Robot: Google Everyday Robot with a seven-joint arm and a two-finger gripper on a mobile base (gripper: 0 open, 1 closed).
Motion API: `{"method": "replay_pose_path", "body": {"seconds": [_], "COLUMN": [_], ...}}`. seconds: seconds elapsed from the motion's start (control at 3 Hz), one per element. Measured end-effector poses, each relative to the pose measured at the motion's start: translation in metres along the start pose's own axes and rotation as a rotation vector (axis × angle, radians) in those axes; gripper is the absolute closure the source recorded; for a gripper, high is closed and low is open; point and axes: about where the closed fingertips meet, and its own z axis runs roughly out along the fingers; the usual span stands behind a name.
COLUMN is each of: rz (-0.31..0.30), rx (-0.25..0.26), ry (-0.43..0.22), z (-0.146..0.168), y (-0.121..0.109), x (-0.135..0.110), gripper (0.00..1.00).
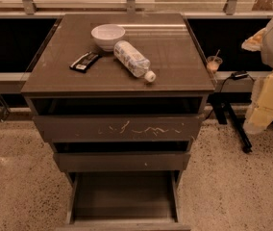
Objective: Close bottom drawer
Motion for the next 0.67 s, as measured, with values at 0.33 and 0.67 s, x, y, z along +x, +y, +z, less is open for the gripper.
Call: {"method": "replay_pose_path", "body": {"seconds": [0.33, 0.67], "rz": [0.0, 0.0], "rx": [0.0, -0.037], "ry": [0.0, -0.022], "z": [0.0, 0.028], "y": [0.0, 0.01], "x": [0.0, -0.001], "gripper": [0.0, 0.0]}}
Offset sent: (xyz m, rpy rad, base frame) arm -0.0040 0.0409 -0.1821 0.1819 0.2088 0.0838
